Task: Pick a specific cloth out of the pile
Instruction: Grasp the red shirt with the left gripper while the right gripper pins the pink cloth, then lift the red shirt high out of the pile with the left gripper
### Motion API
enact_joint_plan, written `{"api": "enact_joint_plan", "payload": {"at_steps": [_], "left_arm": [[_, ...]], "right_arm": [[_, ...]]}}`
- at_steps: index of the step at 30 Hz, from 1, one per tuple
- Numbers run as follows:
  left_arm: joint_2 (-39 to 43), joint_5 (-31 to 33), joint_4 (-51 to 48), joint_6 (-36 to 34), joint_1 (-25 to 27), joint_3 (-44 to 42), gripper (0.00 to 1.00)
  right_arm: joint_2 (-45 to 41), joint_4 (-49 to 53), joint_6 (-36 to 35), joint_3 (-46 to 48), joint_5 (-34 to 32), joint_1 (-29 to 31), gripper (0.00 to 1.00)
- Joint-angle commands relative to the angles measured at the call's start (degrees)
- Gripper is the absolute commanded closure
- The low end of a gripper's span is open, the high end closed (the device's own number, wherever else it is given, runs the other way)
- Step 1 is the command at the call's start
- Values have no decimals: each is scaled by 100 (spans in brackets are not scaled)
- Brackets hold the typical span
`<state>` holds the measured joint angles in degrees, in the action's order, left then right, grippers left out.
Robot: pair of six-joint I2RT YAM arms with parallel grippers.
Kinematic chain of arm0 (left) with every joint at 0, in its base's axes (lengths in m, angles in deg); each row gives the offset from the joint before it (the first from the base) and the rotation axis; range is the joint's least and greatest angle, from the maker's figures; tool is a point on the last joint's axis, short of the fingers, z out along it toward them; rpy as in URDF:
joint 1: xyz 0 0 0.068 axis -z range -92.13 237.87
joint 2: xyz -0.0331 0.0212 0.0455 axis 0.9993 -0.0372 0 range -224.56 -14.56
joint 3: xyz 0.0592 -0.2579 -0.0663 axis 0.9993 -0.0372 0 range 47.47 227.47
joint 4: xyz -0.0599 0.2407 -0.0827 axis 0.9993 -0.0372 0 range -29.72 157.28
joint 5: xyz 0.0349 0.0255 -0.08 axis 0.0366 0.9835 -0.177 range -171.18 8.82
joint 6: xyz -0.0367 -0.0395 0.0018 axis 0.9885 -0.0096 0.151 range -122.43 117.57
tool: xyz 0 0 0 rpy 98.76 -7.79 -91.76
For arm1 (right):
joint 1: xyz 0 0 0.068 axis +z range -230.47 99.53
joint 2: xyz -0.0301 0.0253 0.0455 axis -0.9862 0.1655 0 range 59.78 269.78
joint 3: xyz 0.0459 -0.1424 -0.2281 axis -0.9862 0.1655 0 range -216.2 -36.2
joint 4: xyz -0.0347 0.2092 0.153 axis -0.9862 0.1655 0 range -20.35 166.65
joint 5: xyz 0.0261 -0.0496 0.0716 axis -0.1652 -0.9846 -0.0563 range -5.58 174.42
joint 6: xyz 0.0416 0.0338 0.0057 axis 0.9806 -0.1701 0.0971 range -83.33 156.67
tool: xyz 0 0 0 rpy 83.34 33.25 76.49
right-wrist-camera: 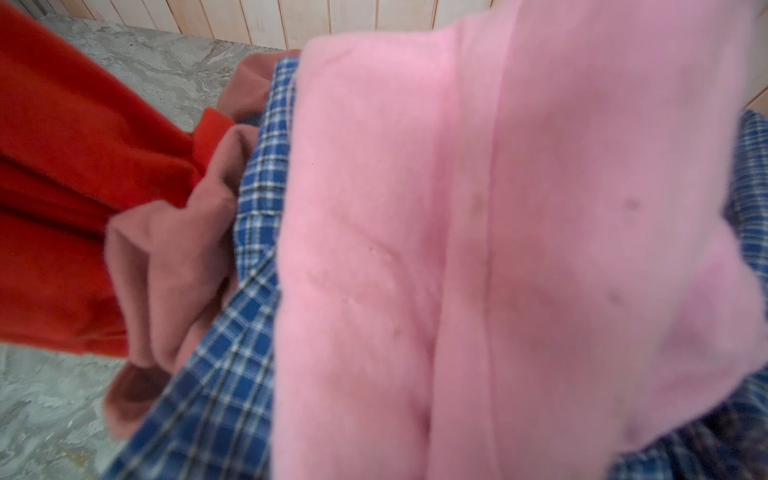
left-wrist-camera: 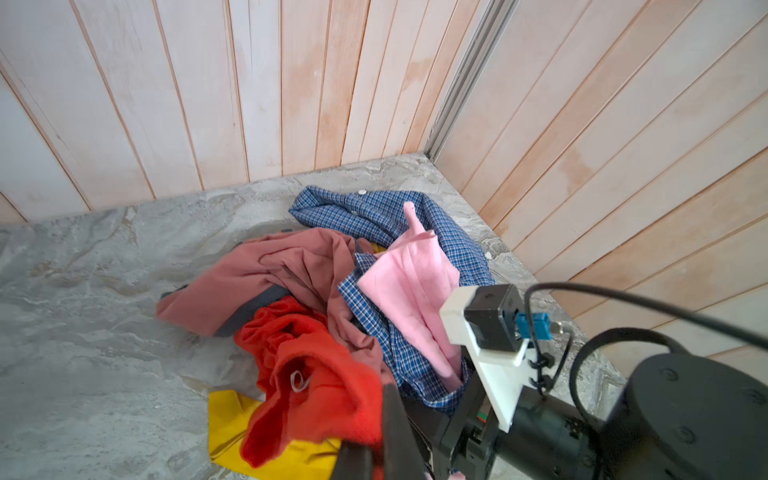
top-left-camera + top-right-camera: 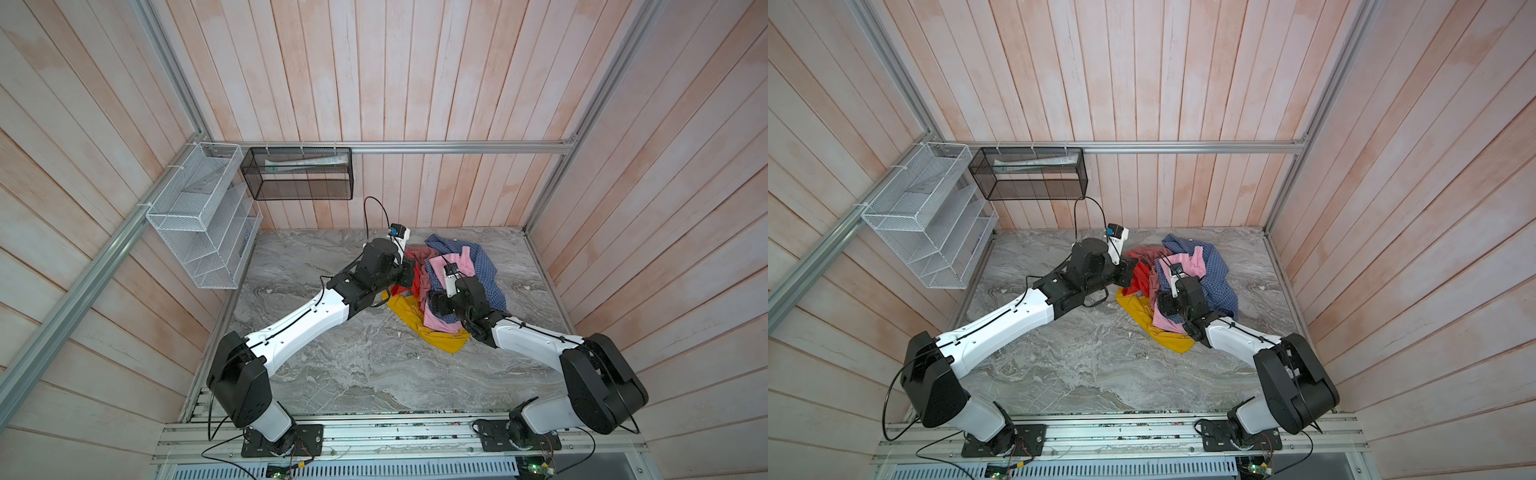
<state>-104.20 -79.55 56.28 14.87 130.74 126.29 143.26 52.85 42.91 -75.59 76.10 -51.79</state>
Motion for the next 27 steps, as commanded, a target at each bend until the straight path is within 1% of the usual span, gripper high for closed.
{"api": "enact_joint_plan", "payload": {"at_steps": [1, 13, 27], "left_arm": [[450, 307, 280, -234, -7, 365, 100], [1077, 999, 37, -508, -25, 363, 100], [1706, 1311, -208, -515, -33, 362, 100]], "right_arm": [[142, 361, 127, -31, -389, -161, 14], [220, 405, 192, -103, -381, -258, 13], [397, 478, 273, -232, -434, -285, 13]]}}
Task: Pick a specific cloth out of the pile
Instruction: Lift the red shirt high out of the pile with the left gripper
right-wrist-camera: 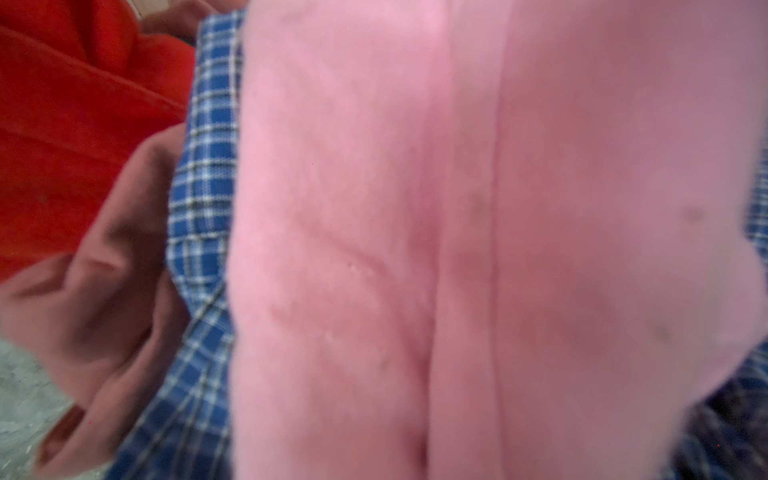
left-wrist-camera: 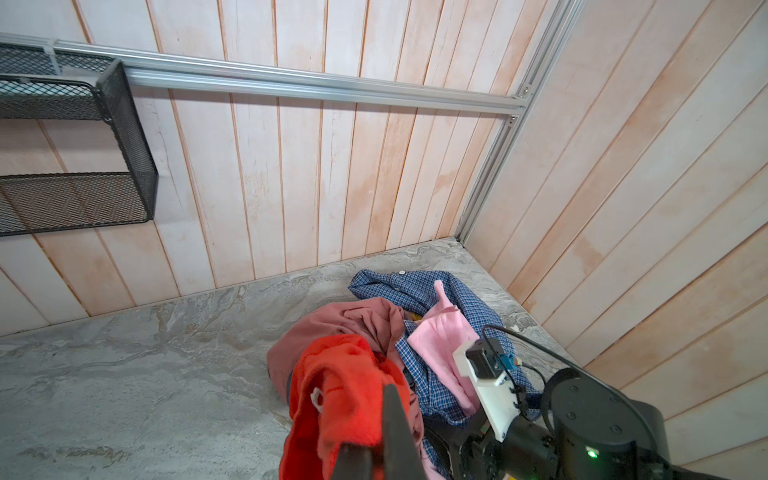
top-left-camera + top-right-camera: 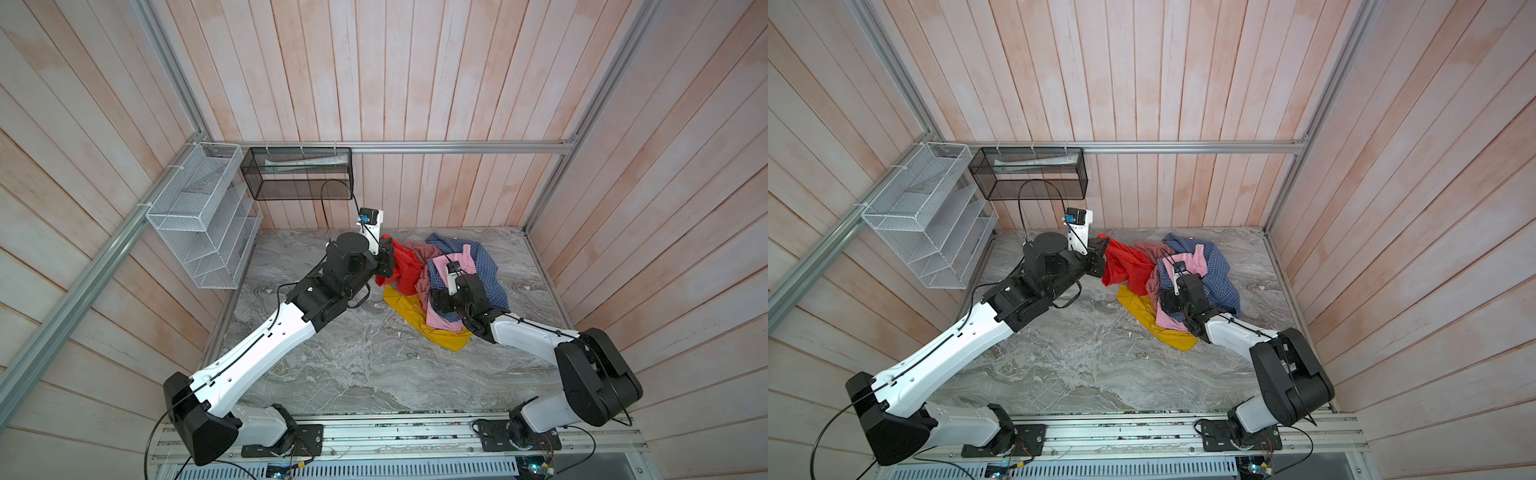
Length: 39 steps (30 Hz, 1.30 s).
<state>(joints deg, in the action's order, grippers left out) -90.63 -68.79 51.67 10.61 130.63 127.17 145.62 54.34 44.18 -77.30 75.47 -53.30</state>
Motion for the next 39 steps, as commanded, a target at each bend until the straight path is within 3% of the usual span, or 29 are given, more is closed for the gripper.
{"api": "enact_joint_plan", "payload": {"at_steps": [1, 20, 27, 39], "left_arm": [[387, 268, 232, -91, -27, 284, 100], [793, 908, 65, -822, -23, 1313, 100], [861, 1229, 127, -1409, -23, 1712, 100], [213, 2145, -31, -2645, -139, 3104, 100]], "right_arm": [[163, 312, 146, -57, -386, -134, 13], [257, 289, 208, -98, -432, -143, 12], [269, 291, 208, -113, -453, -143, 10], [-166, 292, 119, -187, -652, -156, 2]]}}
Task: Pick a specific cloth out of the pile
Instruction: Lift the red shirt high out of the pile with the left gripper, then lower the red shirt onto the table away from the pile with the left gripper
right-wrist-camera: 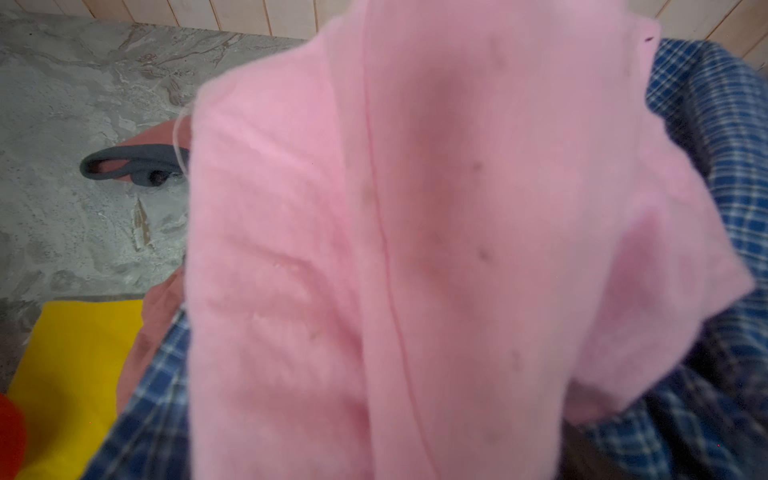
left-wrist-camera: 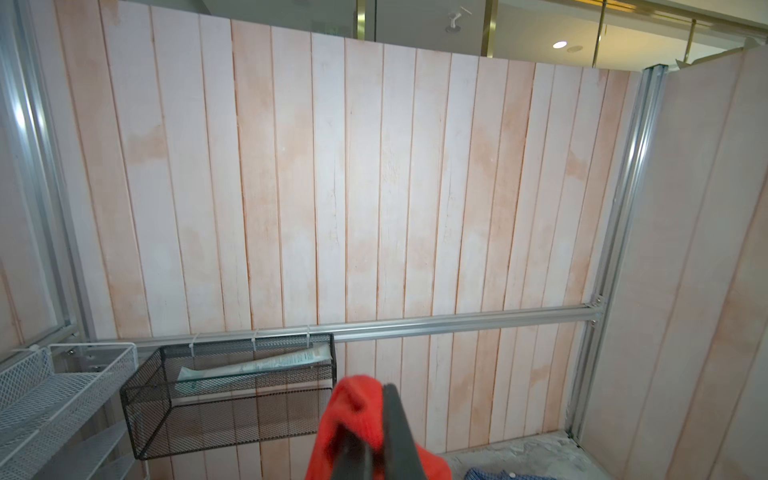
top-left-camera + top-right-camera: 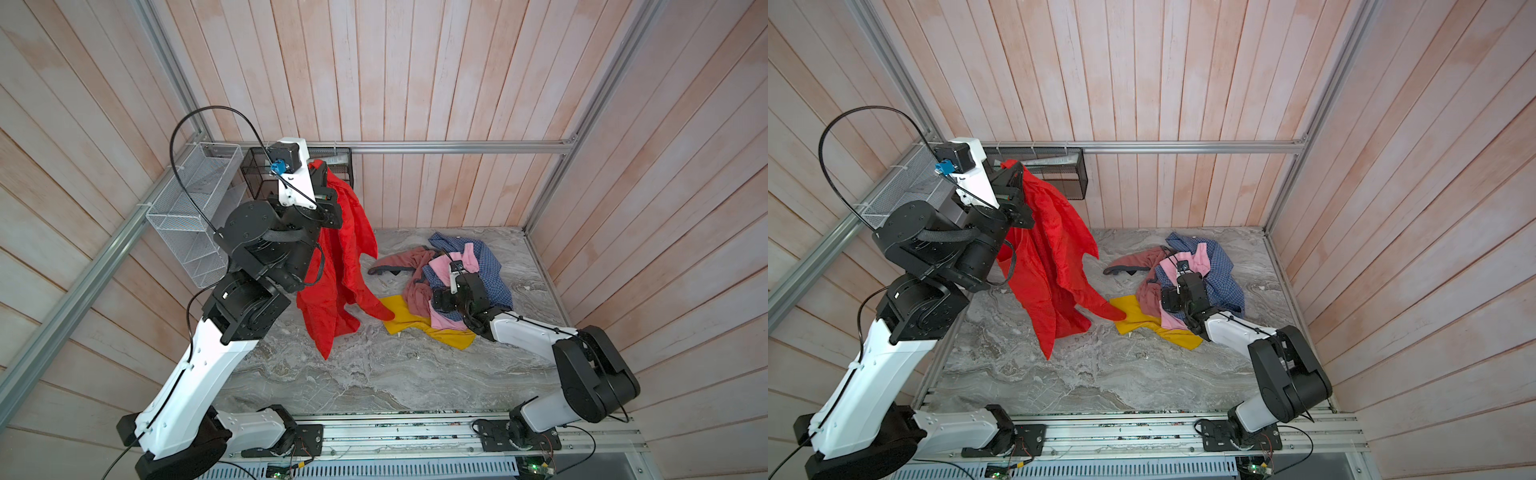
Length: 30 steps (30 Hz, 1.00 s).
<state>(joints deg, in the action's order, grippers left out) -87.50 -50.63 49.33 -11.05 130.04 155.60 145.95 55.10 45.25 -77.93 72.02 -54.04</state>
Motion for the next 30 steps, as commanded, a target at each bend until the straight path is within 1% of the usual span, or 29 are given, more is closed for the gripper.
{"api": "enact_joint_plan", "payload": {"at_steps": [1, 5, 9, 12, 18, 20, 24, 26, 30], "left_arm": [[-130, 356, 201, -546, -136, 328, 100], [-369, 190, 31, -653, -493, 886, 100], [-617, 5, 29, -916, -702, 1405, 100], [-790, -146, -25, -961, -896, 1574, 100], [-994, -457, -159, -751, -1200, 1649, 100], [-1030, -564, -205, -672, -1359, 1609, 100], [-1141, -660, -294, -490, -1819, 1203, 100], [-1168, -892, -382, -265, -2064, 893, 100], [-1104, -1336, -464, 395, -2523, 6, 100]], "right_arm": [[-244, 219, 13, -141, -317, -94, 2], [-447, 216, 8, -173, -385, -121, 2], [-646, 242, -64, -143, -499, -139, 2], [-763, 213, -130, -59, -576, -161, 2], [-1028, 253, -247, 110, -765, -204, 2], [-1162, 224, -284, 184, -776, -217, 2], [-1450, 68, -374, 363, -798, -226, 2], [-1561, -4, -409, 452, -816, -229, 2], [-1680, 92, -433, 482, -873, -270, 2]]}}
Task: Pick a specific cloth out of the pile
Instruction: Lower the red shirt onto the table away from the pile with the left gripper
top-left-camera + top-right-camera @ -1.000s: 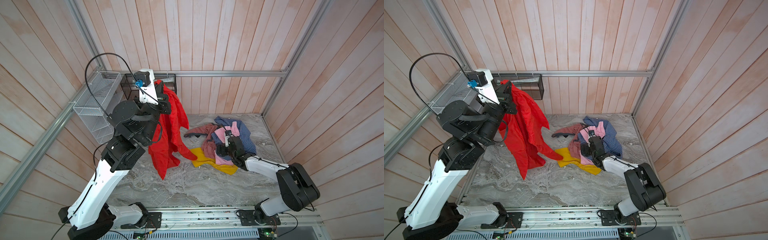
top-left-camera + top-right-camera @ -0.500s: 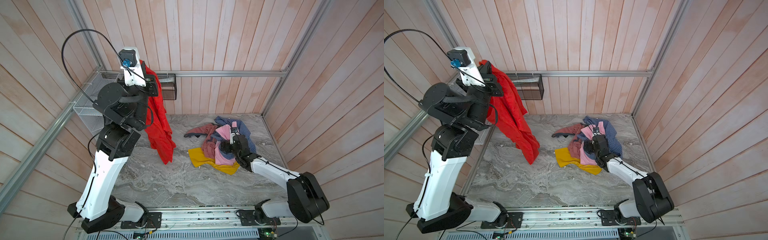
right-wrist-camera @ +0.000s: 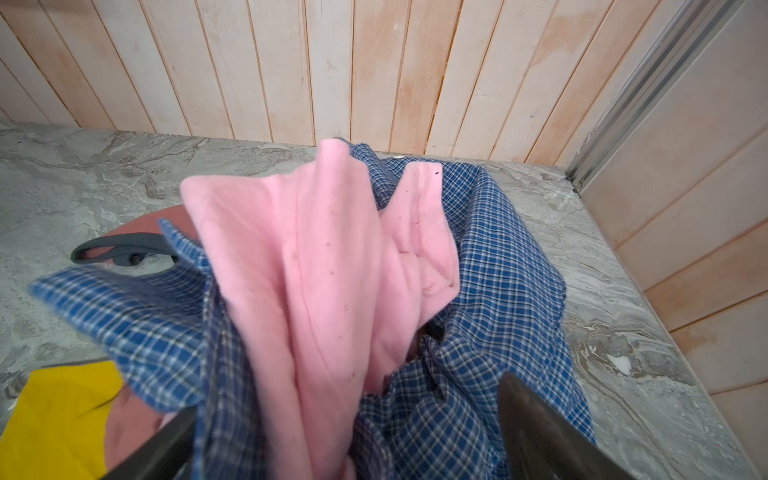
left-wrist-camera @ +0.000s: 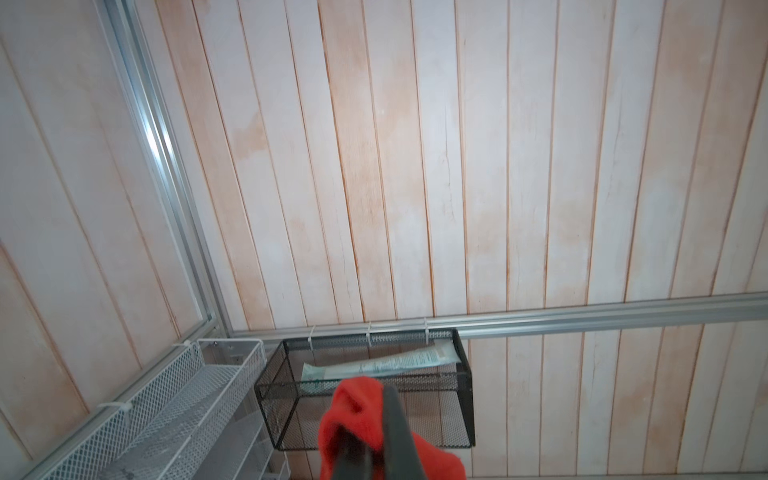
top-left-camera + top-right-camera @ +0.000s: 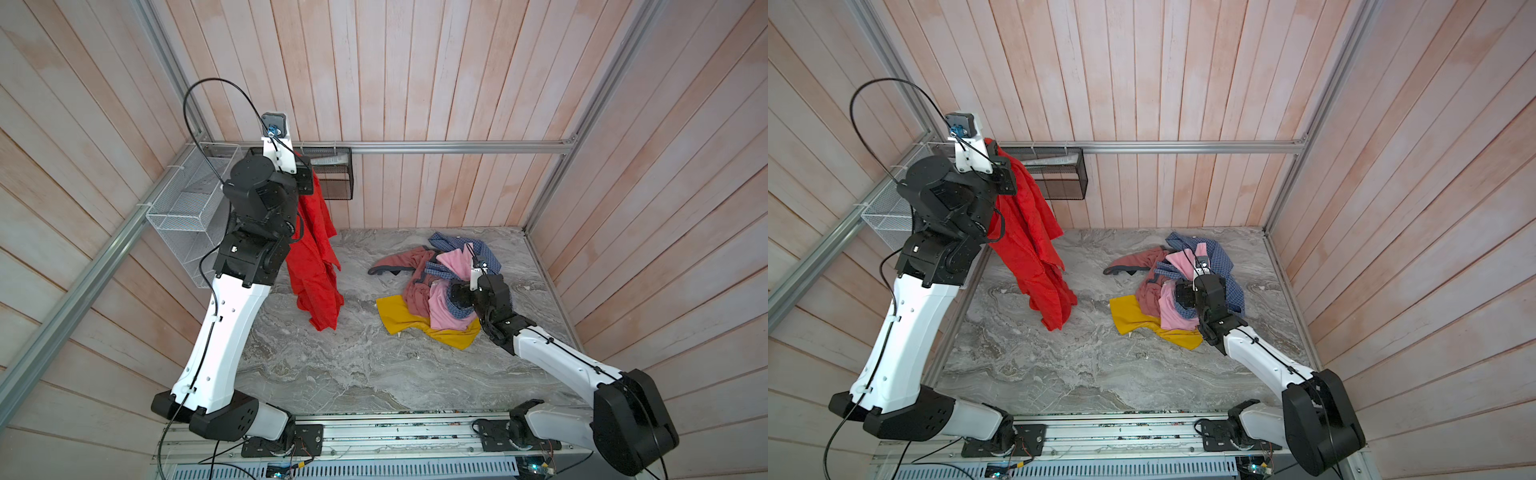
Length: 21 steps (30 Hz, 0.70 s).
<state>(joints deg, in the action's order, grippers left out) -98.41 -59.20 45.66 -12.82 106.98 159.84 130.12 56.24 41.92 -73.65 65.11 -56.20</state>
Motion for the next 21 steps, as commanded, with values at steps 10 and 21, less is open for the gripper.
{"api": "enact_joint_plan", "payload": {"at_steps": [10, 21], "left_arm": [[102, -693, 272, 1151, -658, -2559, 100], [212, -1099, 282, 2137, -721, -4050, 100]], "right_arm": [[-231, 97, -69, 149, -172, -63, 2], [-300, 173, -12, 193, -161, -63, 2]]}}
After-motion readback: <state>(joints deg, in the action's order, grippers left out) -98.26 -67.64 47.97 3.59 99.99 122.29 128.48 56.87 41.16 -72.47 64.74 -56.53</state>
